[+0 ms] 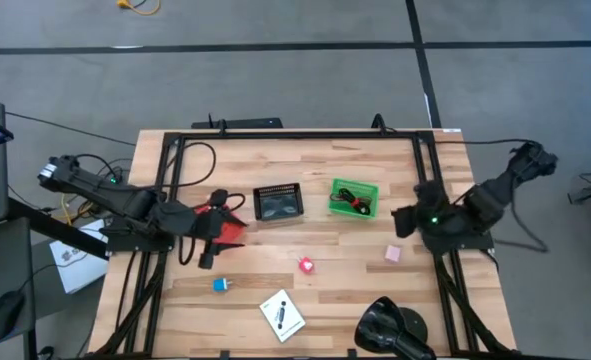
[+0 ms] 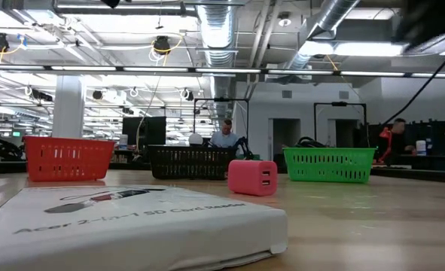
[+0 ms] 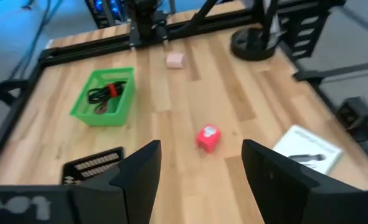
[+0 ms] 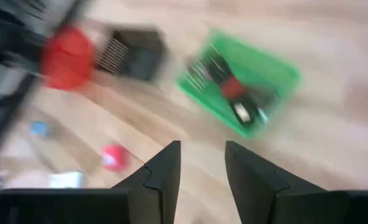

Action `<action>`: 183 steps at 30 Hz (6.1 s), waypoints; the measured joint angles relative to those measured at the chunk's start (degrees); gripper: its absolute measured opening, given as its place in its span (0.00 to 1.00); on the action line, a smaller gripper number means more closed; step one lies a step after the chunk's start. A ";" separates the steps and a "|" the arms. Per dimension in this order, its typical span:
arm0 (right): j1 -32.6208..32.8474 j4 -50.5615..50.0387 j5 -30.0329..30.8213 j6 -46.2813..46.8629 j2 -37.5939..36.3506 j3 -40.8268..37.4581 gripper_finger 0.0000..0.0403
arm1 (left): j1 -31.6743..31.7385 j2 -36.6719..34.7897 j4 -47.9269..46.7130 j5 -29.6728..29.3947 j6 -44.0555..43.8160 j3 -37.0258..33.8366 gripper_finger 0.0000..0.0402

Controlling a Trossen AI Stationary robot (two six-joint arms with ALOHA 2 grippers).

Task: Pick and place items into bin
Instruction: Put the blue charger adapter into the black bin, then put the pink charger adapter into the black bin

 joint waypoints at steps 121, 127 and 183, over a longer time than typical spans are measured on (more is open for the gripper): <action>-9.10 16.23 -5.55 -5.27 16.21 -8.95 0.31 | 25.04 52.99 -28.56 -3.13 25.68 26.33 0.54; -11.32 16.78 2.61 -10.65 16.38 -8.96 0.31 | 25.01 52.99 -39.75 -4.91 24.07 38.28 0.49; -19.84 52.90 9.95 -69.56 16.26 2.34 0.30 | 16.58 39.20 31.16 36.73 23.66 3.63 0.47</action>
